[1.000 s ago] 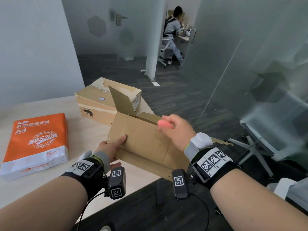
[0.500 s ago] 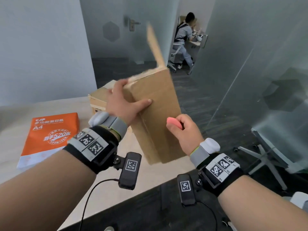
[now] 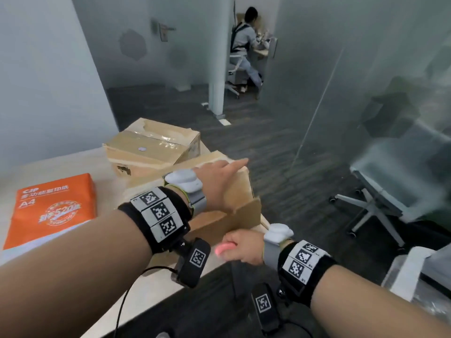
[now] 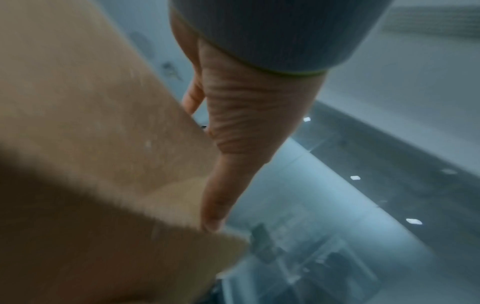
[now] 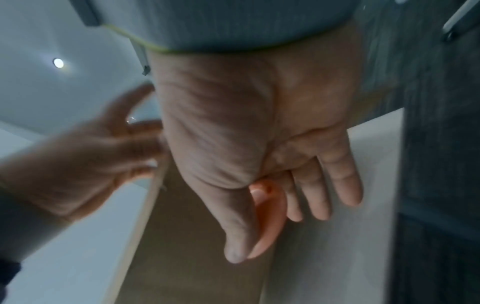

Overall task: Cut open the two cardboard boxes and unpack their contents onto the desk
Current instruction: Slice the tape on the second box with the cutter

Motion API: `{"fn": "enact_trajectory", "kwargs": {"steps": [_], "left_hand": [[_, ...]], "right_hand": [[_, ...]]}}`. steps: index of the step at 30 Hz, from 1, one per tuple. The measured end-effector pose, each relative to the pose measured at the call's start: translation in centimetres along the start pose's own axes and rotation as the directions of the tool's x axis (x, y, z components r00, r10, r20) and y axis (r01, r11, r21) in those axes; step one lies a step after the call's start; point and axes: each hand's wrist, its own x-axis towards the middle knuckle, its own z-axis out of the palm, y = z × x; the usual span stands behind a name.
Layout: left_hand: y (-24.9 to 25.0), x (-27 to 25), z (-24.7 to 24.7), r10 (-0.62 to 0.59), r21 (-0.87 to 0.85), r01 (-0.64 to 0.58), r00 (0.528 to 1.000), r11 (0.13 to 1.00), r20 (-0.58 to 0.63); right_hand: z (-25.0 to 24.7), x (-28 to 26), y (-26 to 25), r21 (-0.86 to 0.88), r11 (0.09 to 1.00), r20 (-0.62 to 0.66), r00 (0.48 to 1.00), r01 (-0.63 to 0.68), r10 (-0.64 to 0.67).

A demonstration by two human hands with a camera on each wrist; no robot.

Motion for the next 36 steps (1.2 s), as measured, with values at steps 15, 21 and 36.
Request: {"fn": "enact_trajectory", "kwargs": {"steps": [15,21,36], "left_hand": [[-3.3,-2.6,13.8,-0.069,-0.046,0.098,0.901,0.994,0.428],[-9.0,-5.0,12.2,-0.432,-0.128,0.470,0.869,0.873,0.242],[-16.5,-3.7,12.5,-0.381,-0.429,0.448,0.894,0.784,0.236]], "right_hand": [[-2.6,-0.3,3.4,0.551,0.832,-0.266,0.959,0.063,0.104],[-1.6,2.7,2.4,0.565,0.823,-0.359,0.917,0.066,0.172],[0.2,10.9,-2.9,0.342,0.939,-0.321,0.935,-0.036,0.153]]}}
